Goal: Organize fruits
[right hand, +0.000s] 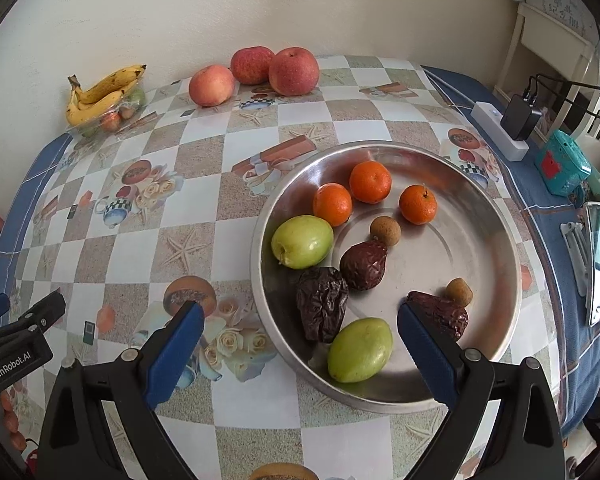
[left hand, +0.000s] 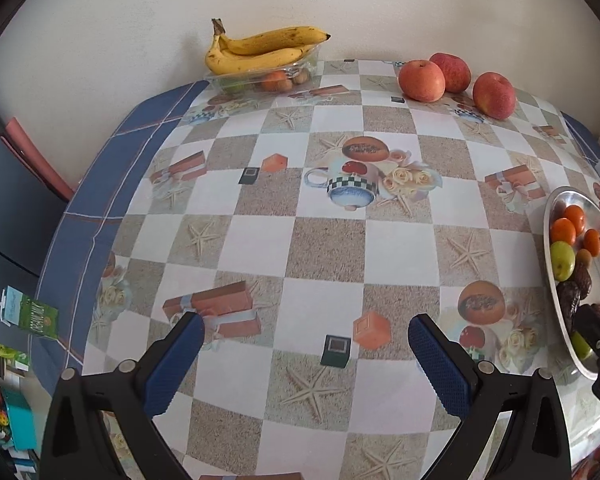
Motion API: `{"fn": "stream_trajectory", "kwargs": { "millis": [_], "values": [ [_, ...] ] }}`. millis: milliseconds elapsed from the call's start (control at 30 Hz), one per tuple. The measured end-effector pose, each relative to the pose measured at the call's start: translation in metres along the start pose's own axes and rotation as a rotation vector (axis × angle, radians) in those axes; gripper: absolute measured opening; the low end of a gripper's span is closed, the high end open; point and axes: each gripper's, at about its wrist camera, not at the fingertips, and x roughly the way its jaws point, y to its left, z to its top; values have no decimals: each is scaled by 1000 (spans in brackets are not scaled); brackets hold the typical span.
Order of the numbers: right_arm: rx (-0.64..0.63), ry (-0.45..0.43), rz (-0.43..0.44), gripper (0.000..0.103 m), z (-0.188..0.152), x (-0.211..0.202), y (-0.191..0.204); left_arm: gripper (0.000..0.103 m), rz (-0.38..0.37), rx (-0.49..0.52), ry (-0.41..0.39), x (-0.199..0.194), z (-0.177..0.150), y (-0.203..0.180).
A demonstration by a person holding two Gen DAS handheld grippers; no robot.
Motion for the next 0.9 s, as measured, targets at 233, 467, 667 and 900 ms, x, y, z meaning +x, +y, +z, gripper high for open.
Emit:
{"fn": "stream_trajectory", "kwargs": {
  "millis": [233, 467, 667, 900],
  "values": [
    [-12, -17, -4, 97, -1, -5, 4, 103, -20, -23, 37, 3, -4, 6],
    [-22, -24, 7, 97, 0, -7, 6, 103, -36, -28, 51, 4, -3, 5],
    [-33, -22, 16, 97, 0, -7, 8, 103, -47, -21, 59, 4, -3, 0],
    [-33, -21, 16, 97, 0, -7, 8, 103, -60, -22, 57, 3, -3, -1]
  ]
}}
